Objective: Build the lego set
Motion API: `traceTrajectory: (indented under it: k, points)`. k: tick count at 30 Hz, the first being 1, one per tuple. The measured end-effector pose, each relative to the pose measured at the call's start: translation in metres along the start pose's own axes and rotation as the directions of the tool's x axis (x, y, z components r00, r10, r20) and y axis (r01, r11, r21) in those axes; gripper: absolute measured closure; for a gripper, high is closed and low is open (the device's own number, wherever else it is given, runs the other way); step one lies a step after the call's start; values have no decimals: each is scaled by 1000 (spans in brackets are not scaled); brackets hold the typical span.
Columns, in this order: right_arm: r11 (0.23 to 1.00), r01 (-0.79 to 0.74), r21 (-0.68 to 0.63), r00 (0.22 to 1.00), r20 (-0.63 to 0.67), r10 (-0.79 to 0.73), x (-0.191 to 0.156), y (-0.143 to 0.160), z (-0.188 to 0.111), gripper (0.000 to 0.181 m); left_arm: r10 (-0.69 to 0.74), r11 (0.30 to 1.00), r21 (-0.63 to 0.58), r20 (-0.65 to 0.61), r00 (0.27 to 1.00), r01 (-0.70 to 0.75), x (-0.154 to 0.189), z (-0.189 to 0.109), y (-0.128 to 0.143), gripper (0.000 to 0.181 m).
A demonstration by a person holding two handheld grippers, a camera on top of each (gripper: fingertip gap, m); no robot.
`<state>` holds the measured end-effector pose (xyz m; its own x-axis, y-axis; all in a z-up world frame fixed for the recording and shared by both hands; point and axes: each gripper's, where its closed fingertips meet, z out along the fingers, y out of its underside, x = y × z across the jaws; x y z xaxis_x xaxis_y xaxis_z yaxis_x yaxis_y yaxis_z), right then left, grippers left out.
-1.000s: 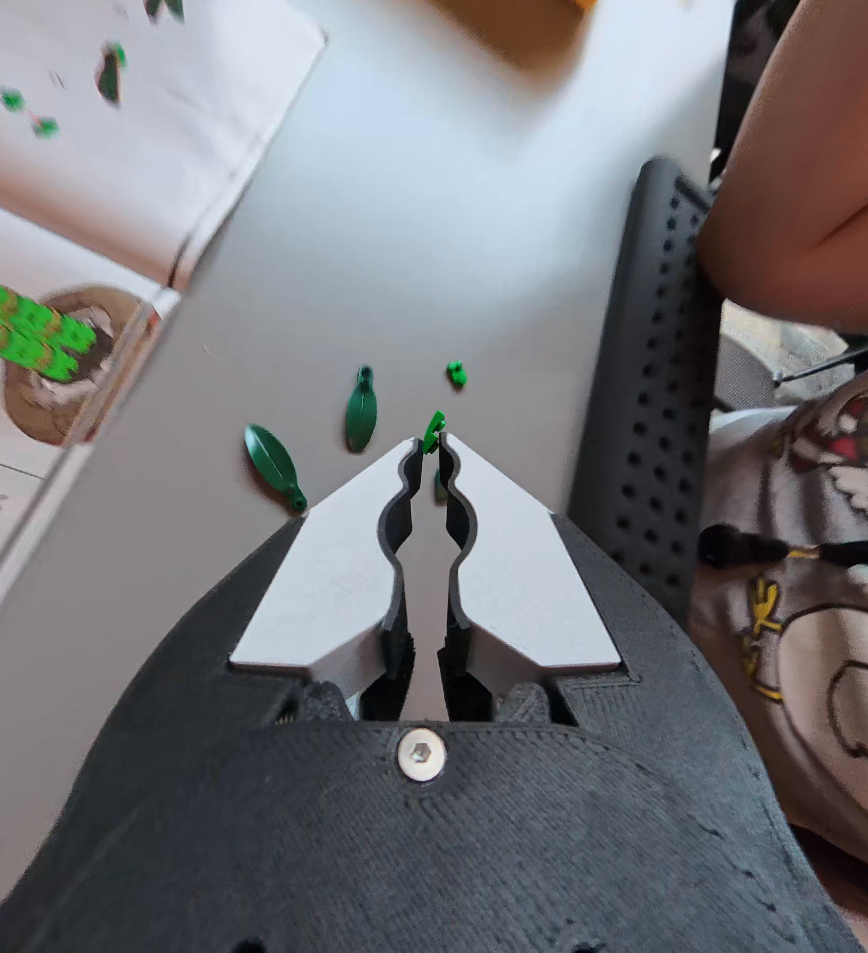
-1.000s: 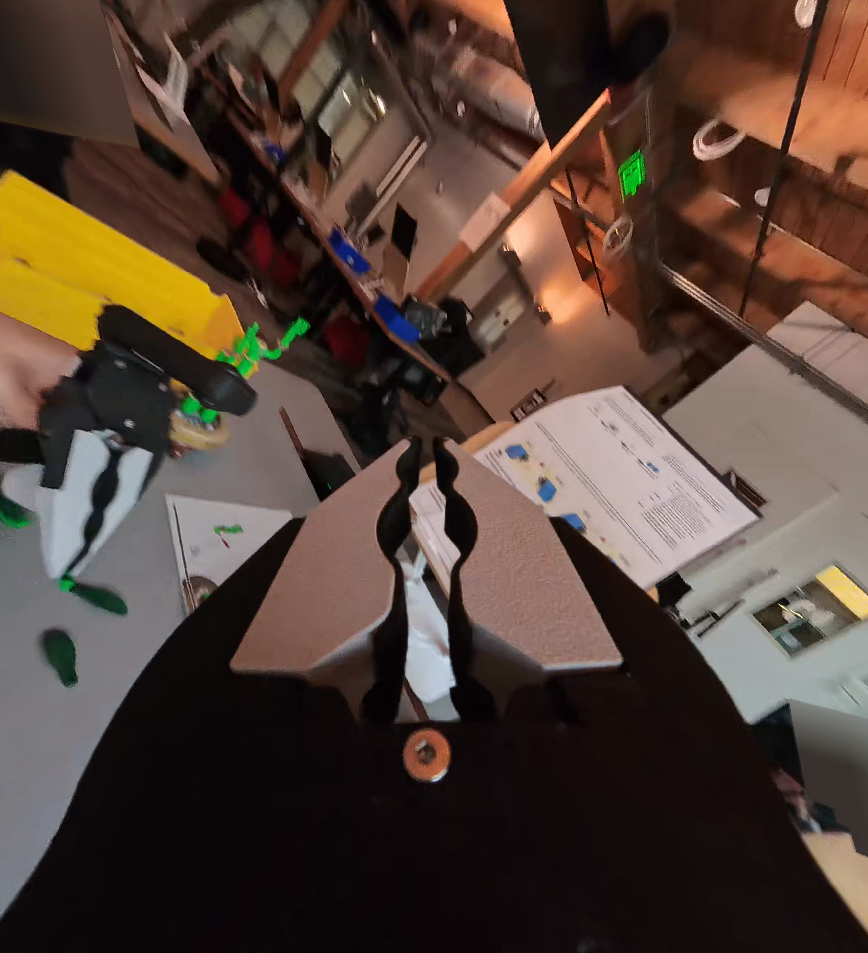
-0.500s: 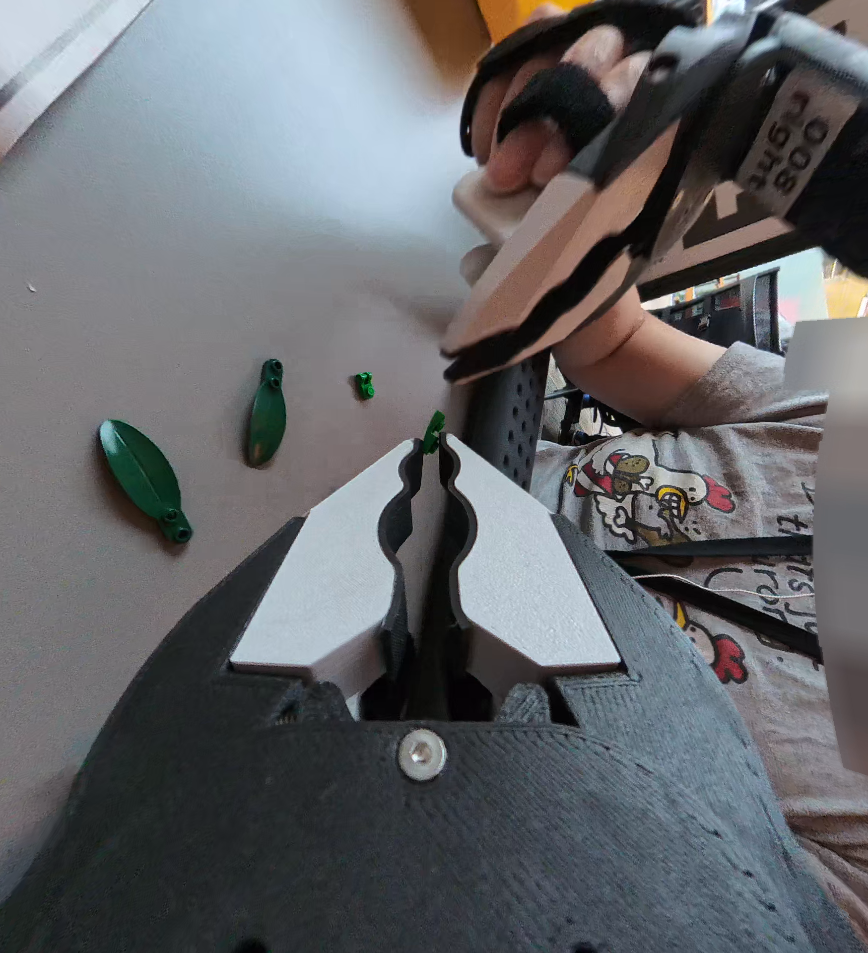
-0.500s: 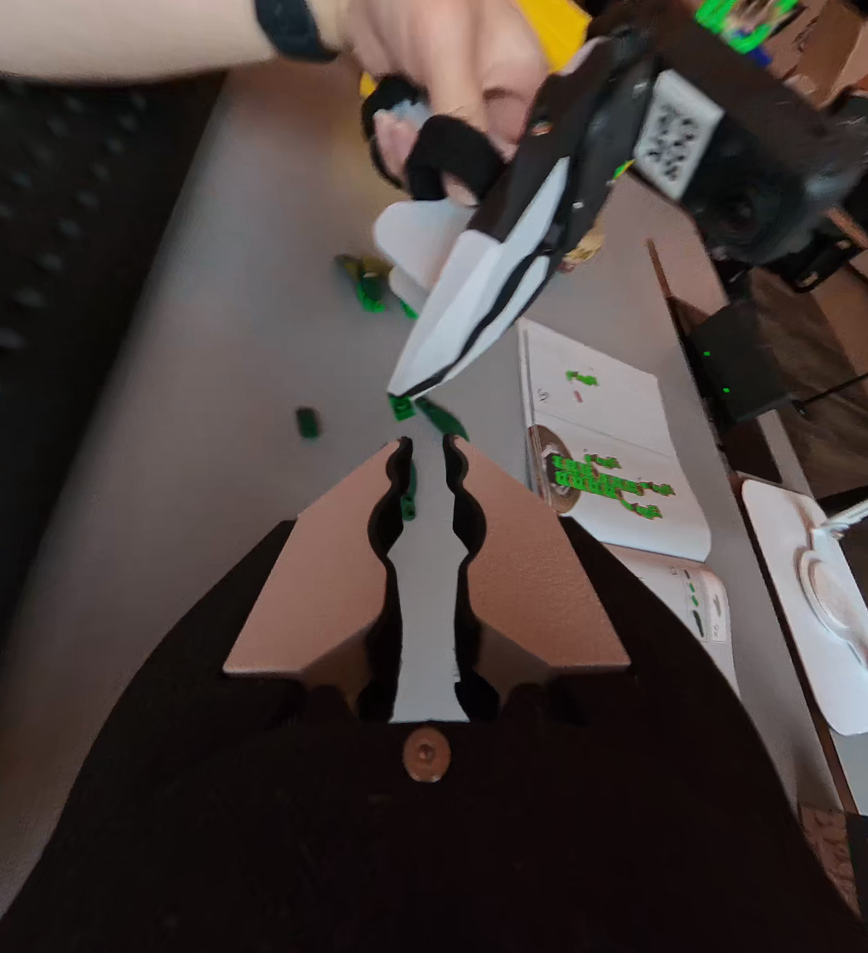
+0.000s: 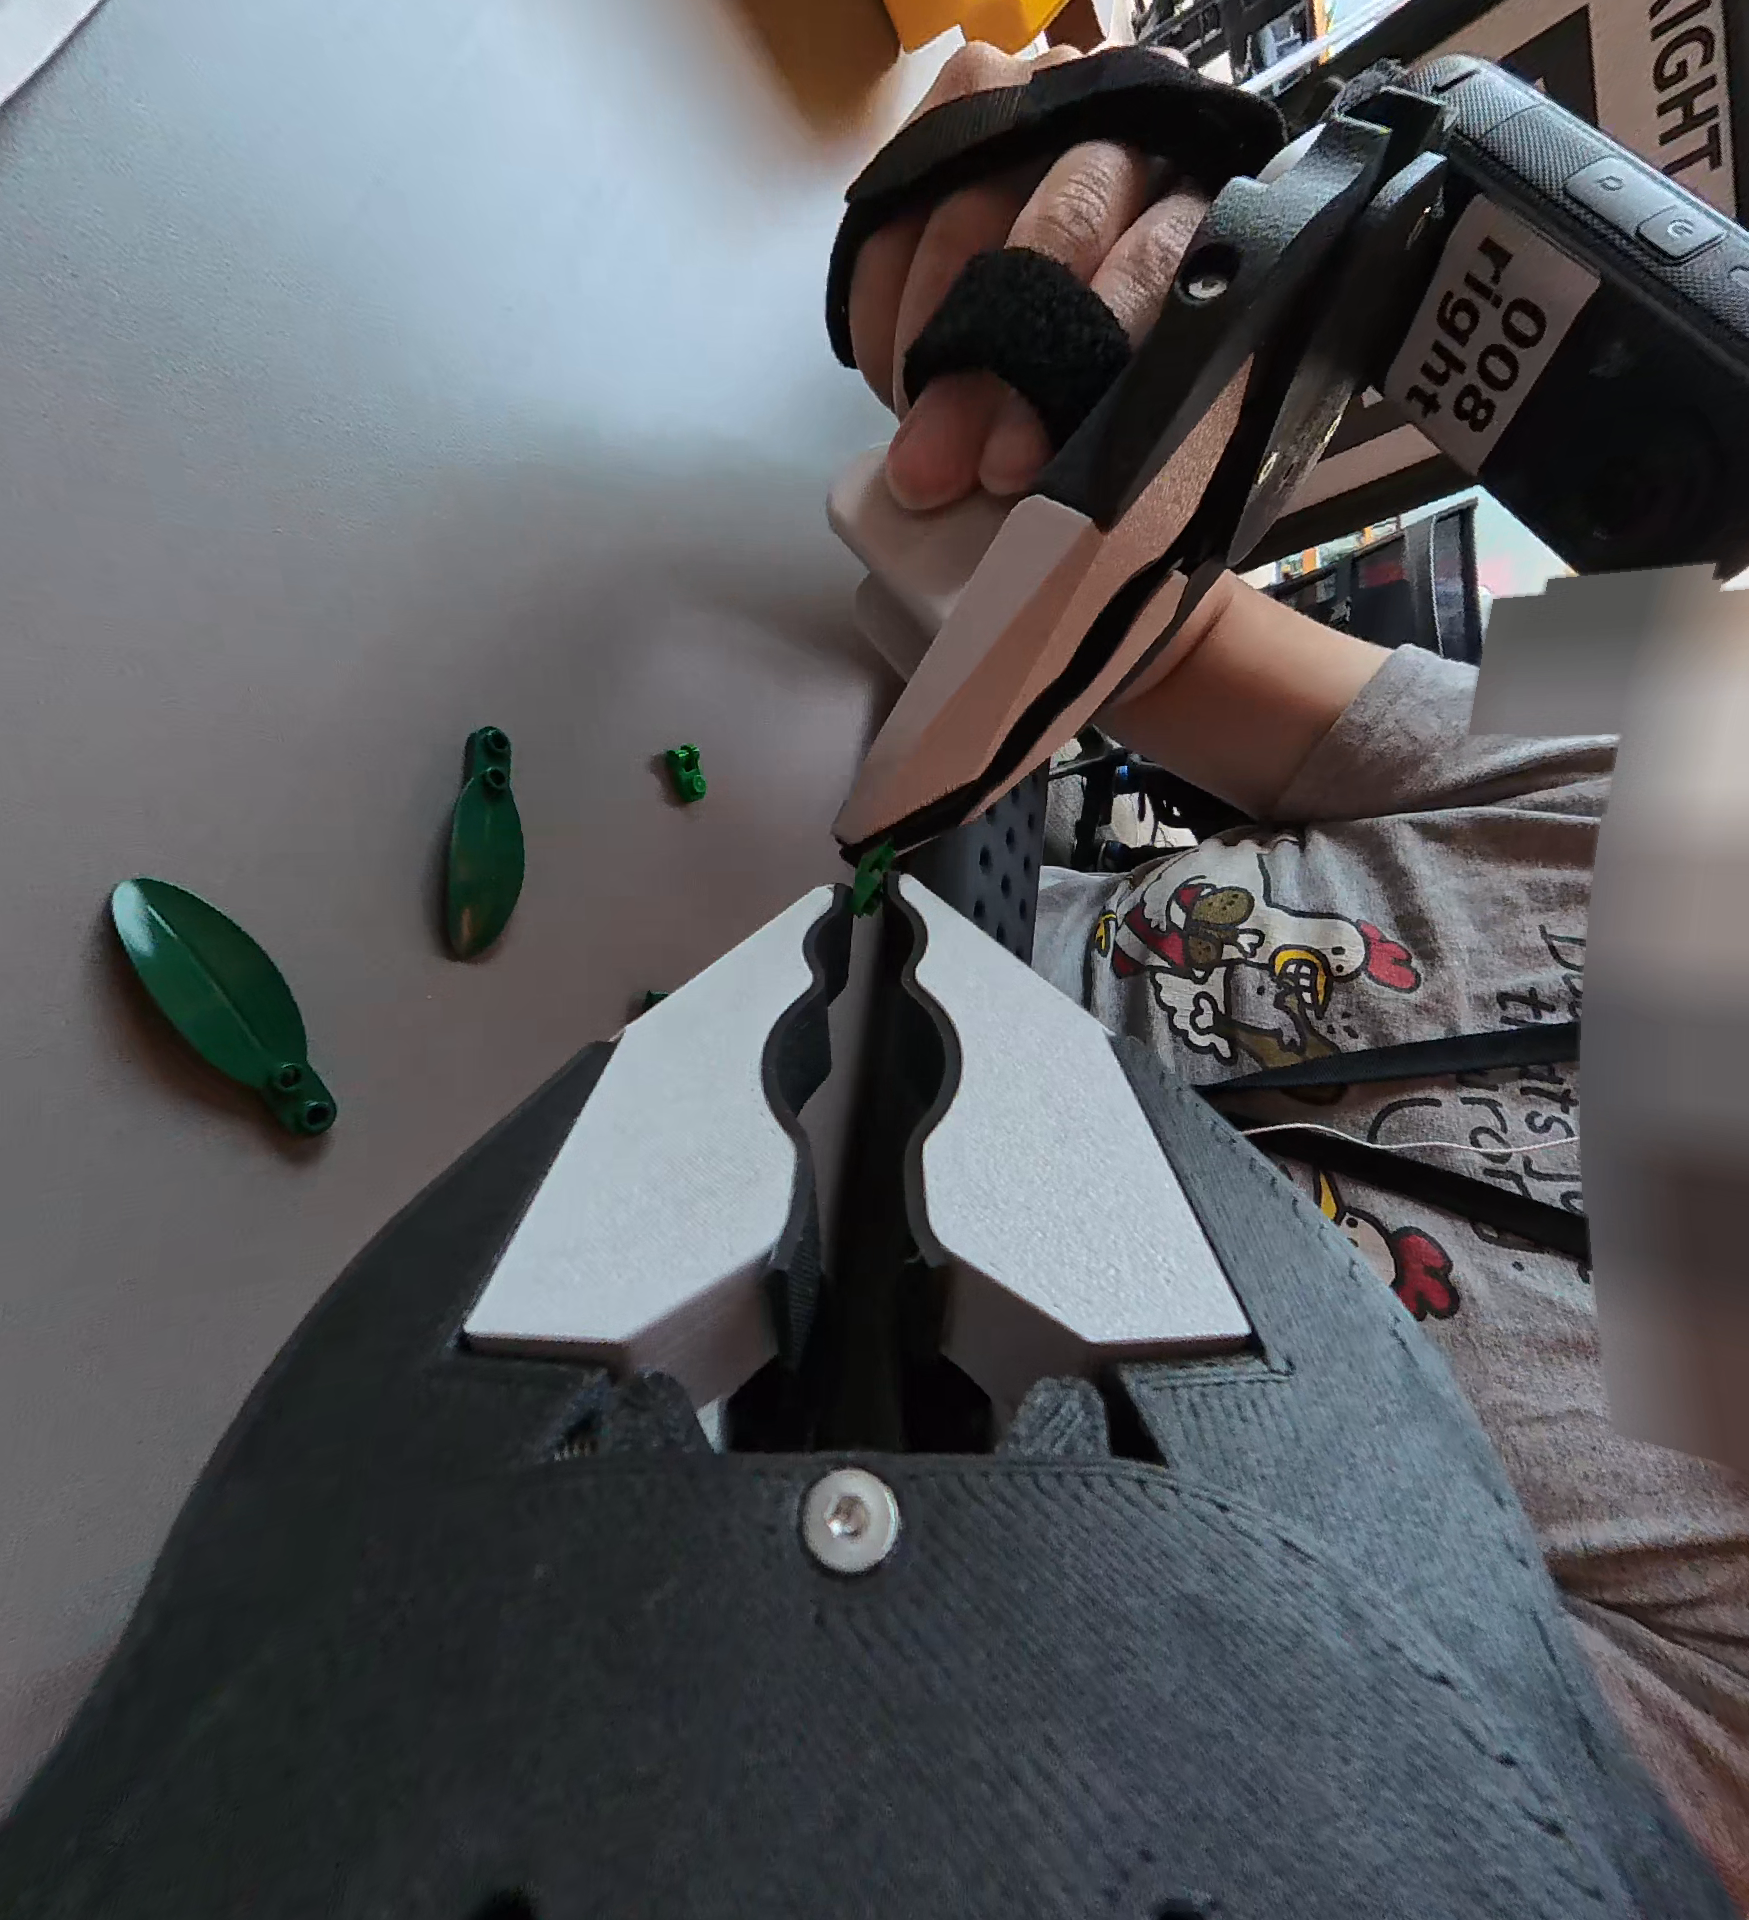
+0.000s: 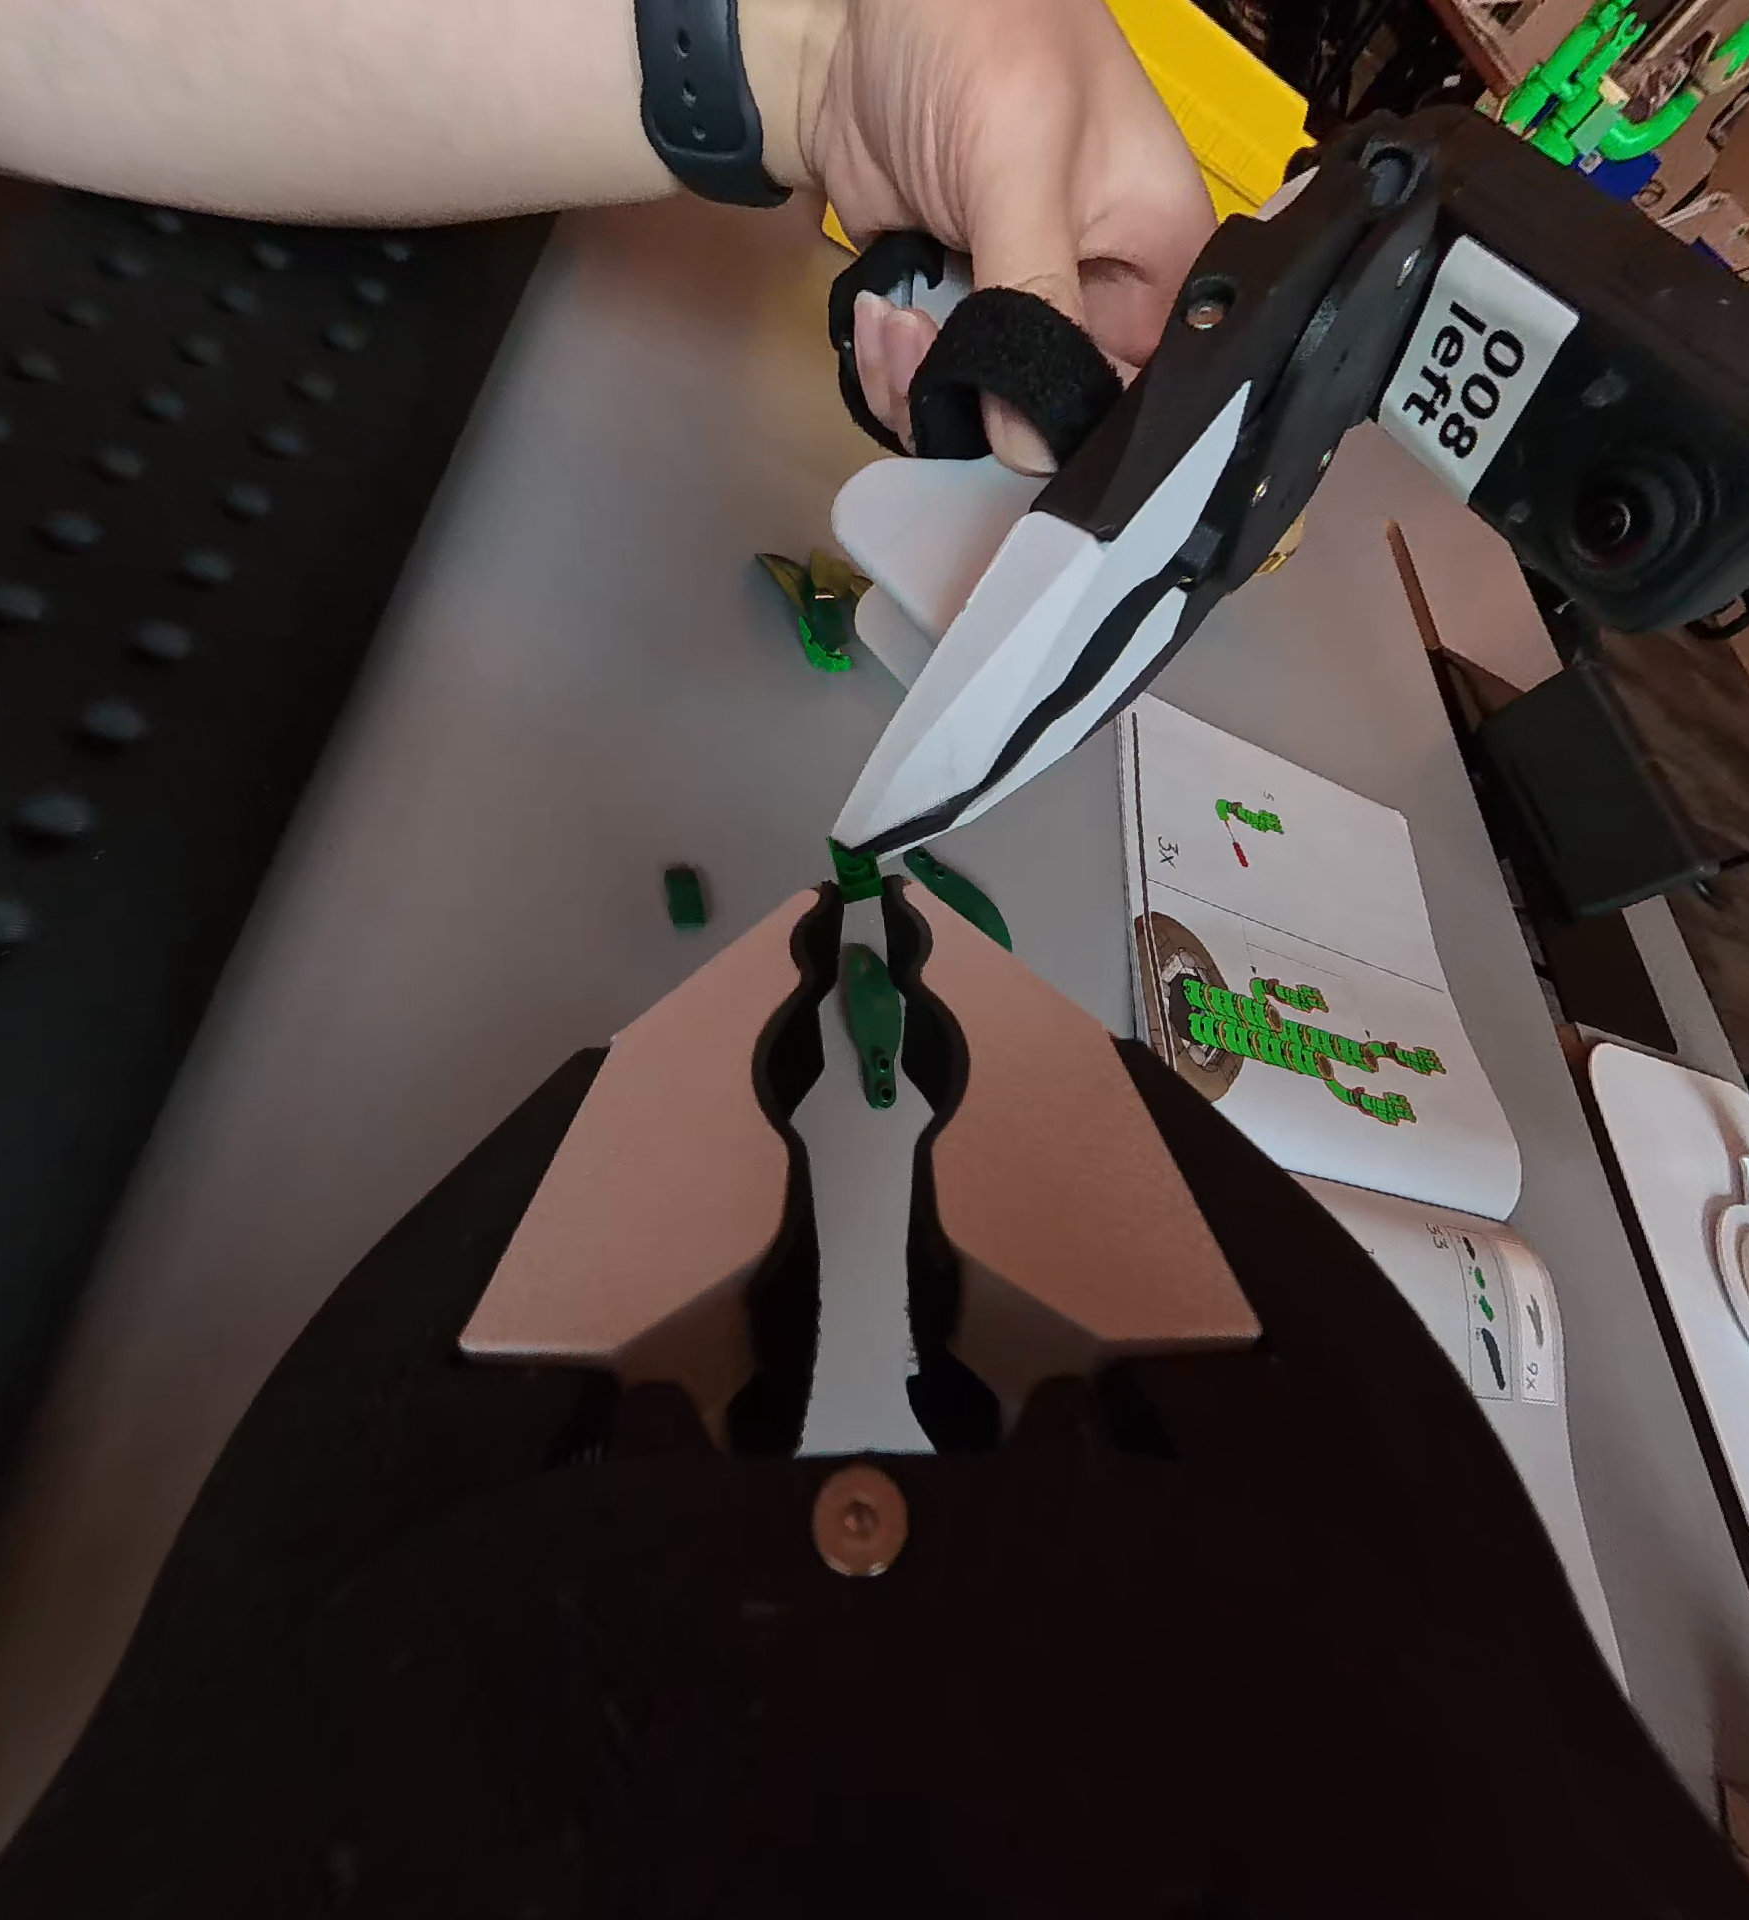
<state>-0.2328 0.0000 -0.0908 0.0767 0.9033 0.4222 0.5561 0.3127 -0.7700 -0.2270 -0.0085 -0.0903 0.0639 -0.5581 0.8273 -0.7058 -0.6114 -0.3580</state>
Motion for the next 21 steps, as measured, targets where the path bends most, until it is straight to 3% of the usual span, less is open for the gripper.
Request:
traceTrajectory:
  k: [6,8,10,12,15,17,19,21]
  points:
    - [991,-124,46,992,16,124,7,-2,-4,176,59,996,66,-3,998,-59,4,-7,-10,176]
    - [969,-229,90,973,27,227,15,-2,-8,175,126,980,150,32,991,-130,6,-16,-25,173]
    - [929,-343,138,939,42,341,25,-1,-13,176,249,938,228,86,965,-263,13,-27,-39,159]
    - [870,-458,181,889,93,449,32,1,-18,175,423,843,286,172,890,-456,26,-35,-52,157]
    - [757,-592,275,806,205,555,41,-3,-29,175,610,626,320,368,702,-712,42,-44,-66,152]
    - [704,-638,313,770,254,585,46,-5,-36,175,630,518,313,489,603,-796,45,-47,-70,137]
    - [667,-661,344,750,268,605,52,-6,-42,175,601,438,309,597,531,-844,42,-50,-74,143]
    - [651,-668,361,743,273,611,54,-9,-46,175,620,377,302,620,481,-876,47,-45,-72,153]
